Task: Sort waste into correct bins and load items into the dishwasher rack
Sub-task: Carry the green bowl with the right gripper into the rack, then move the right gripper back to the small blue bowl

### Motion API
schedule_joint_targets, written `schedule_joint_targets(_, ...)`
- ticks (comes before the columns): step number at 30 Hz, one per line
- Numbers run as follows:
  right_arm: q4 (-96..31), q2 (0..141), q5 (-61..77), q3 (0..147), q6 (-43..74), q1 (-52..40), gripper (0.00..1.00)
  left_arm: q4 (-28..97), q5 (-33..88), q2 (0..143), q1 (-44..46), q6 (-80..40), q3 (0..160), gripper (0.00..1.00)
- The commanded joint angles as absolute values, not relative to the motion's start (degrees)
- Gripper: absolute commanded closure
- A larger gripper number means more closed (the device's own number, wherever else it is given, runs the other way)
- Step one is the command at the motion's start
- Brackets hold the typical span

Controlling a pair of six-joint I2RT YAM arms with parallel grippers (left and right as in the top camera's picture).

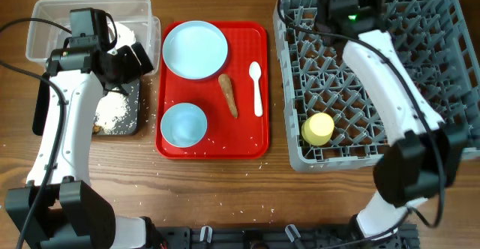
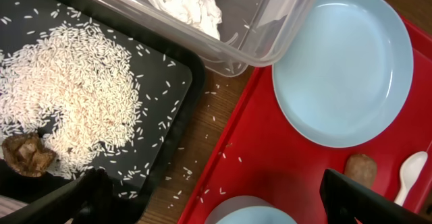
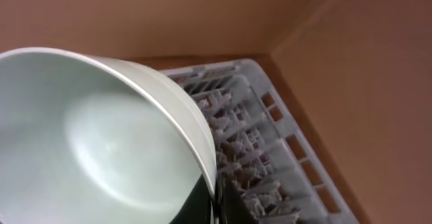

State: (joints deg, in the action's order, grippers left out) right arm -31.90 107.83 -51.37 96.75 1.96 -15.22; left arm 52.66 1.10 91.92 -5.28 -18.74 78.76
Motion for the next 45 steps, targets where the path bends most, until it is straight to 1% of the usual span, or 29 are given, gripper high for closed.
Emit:
schedule_joint_targets(1, -23.66, 114.02, -54.04, 97.06, -12.27, -15.38, 0.96, 52.6, 0.34, 90.87, -5.58, -18.44, 79.53, 0.0)
schedule_joint_targets(3, -19.07, 116.92, -55.46, 97.06, -17.06, -15.49, 0.96, 52.6, 0.34, 90.87, -5.58, -18.44, 79.53, 0.0)
schedule_joint_targets(5, -17.37, 118.74, -55.44, 97.06, -18.04, -15.86, 0.96, 52.6, 0.34, 90.87, -5.58, -18.44, 79.53, 0.0)
schedule_joint_targets(9, -17.63, 121.05, -52.21, 97.06, -18.17, -17.26, 0.96, 52.6, 0.34, 90.87, -5.58, -18.44, 79.53, 0.0)
schedule_joint_targets(12, -17.74, 122.34, -52.21, 97.06, -20.82, -19.0, 0.96, 52.6, 0.34, 90.87, -5.58, -18.44, 79.53, 0.0)
schedule_joint_targets(14, -19.27, 122.8, -52.23, 97.03, -22.57, -20.73, 0.96, 52.6, 0.34, 90.87, -5.58, -18.44, 79.53, 0.0)
schedule_joint_targets(18, -22.9, 122.8, -52.21, 97.03, -22.5, -23.05, 0.96, 52.6, 0.34, 90.87, -5.58, -18.44, 79.53, 0.0)
schedule_joint_targets(19, -23.73, 122.8, -52.16, 97.03, -22.46, -23.7, 0.9, 52.6, 0.34, 90.87, -5.58, -18.44, 79.53, 0.0)
schedule_joint_targets(20, -24.47, 122.8, -51.81, 97.03, -22.44, -24.12, 0.75, 52.6, 0.34, 90.87, -5.58, -18.44, 79.53, 0.0)
schedule_joint_targets(21, -24.86, 122.8, -51.22, 97.03, -22.46, -24.38, 0.69, 52.6, 0.34, 90.87, -5.58, -18.44, 79.53, 0.0)
schedule_joint_targets(22, -25.67, 122.8, -49.32, 97.03, -22.46, -24.99, 0.56, 52.6, 0.34, 90.87, -5.58, -18.46, 79.53, 0.0)
schedule_joint_targets(23, -26.37, 122.8, -48.62, 97.03, -22.48, -25.43, 0.46, 52.6, 0.34, 90.87, -5.58, -18.44, 79.53, 0.0)
schedule_joint_targets(25, -27.62, 122.8, -48.34, 97.03, -22.48, -26.74, 0.4, 52.6, 0.34, 90.87, -5.58, -18.44, 79.53, 0.0)
schedule_joint_targets(31, -28.05, 122.78, -47.44, 97.03, -22.35, -28.93, 0.36, 52.6, 0.34, 90.87, -5.58, -18.44, 79.53, 0.0)
schedule_joint_targets(33, -28.21, 122.78, -47.42, 97.03, -22.31, -29.43, 0.37, 52.6, 0.34, 90.87, -5.58, -18.44, 79.53, 0.0)
schedule_joint_targets(34, -28.4, 122.78, -46.83, 97.03, -22.2, -29.74, 0.3, 52.6, 0.34, 90.87, -5.58, -18.44, 79.53, 0.0)
schedule_joint_targets(35, -28.75, 122.78, -45.52, 97.03, -21.5, -29.85, 0.26, 52.6, 0.34, 90.87, -5.58, -18.44, 79.53, 0.0)
schedule_joint_targets(37, -30.06, 122.39, -43.4, 97.08, -18.76, -29.95, 0.21, 52.6, 0.34, 90.87, -5.58, -18.44, 79.53, 0.0)
schedule_joint_targets(38, -30.3, 121.99, -42.61, 97.08, -17.41, -29.95, 0.21, 52.6, 0.34, 90.87, -5.58, -18.44, 79.53, 0.0)
schedule_joint_targets(41, -31.31, 117.45, -34.11, 97.58, -13.17, -29.95, 0.2, 52.6, 0.34, 90.87, -5.58, -18.44, 79.53, 0.0)
schedule_joint_targets(42, -32.25, 114.87, -29.95, 97.69, -11.31, -30.06, 0.14, 52.6, 0.34, 90.87, -5.58, -18.44, 79.53, 0.0)
schedule_joint_targets(43, -33.61, 112.49, -25.5, 97.69, -9.08, -30.17, 0.1, 52.6, 0.34, 90.87, -5.58, -18.44, 79.53, 0.0)
schedule_joint_targets(45, -38.3, 107.37, -7.73, 97.69, -4.67, -30.28, 0.0, 52.6, 0.34, 90.87, -5.58, -18.44, 79.53, 0.0)
